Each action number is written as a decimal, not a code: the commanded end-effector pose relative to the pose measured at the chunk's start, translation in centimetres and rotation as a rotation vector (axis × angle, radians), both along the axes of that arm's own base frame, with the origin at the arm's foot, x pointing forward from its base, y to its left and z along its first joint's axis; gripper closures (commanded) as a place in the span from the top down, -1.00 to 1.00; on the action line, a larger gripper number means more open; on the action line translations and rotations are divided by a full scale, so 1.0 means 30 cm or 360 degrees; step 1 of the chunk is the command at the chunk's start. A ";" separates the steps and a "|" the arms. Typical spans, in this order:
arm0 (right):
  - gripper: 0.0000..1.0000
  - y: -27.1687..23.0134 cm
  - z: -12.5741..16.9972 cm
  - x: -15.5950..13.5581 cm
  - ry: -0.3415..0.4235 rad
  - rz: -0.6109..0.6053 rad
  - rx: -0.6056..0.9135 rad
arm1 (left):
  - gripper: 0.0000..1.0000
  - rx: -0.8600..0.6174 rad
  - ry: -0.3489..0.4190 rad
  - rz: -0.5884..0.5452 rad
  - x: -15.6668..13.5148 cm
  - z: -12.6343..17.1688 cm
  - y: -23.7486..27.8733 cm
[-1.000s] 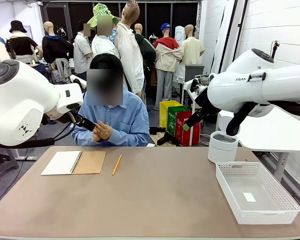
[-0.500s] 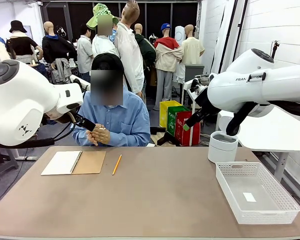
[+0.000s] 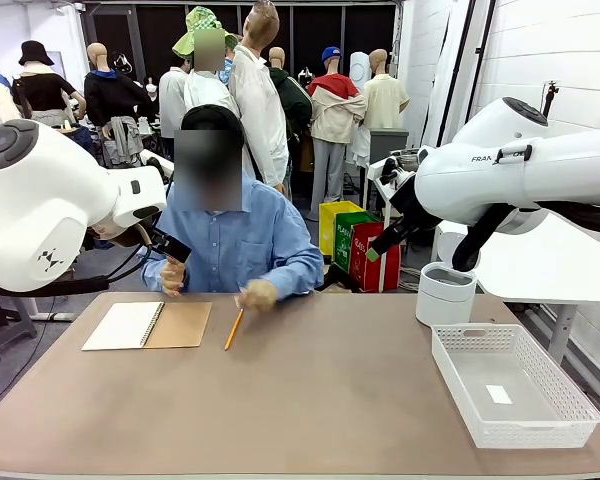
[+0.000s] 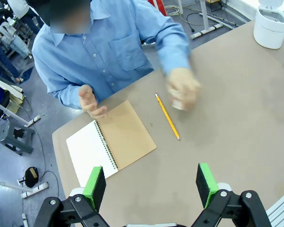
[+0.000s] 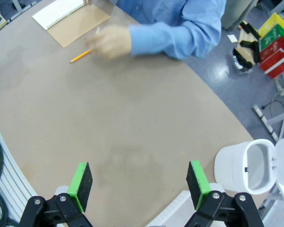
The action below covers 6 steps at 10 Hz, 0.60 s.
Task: Sort the paper based on its condition.
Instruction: If a person hands you a paper, place it in the Organizing basket , and if it's crumpled, put it in the Trash can.
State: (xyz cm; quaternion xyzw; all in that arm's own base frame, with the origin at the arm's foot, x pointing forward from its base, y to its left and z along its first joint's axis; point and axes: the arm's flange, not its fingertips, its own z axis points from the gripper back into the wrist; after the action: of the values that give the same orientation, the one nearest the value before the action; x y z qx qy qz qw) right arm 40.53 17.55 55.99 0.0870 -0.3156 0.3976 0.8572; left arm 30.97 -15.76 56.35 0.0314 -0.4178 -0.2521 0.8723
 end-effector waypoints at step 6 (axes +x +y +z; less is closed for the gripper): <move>1.00 0.004 -0.005 0.005 0.0006 -0.0007 -0.0003 | 1.00 0.0020 -0.0016 -0.0007 0.002 -0.001 0.001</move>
State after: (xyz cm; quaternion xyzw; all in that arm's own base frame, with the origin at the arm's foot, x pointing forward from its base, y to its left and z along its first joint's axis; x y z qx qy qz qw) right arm 40.53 17.55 55.99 0.0870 -0.3156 0.3976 0.8572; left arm 30.97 -15.76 56.35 0.0314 -0.4178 -0.2521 0.8723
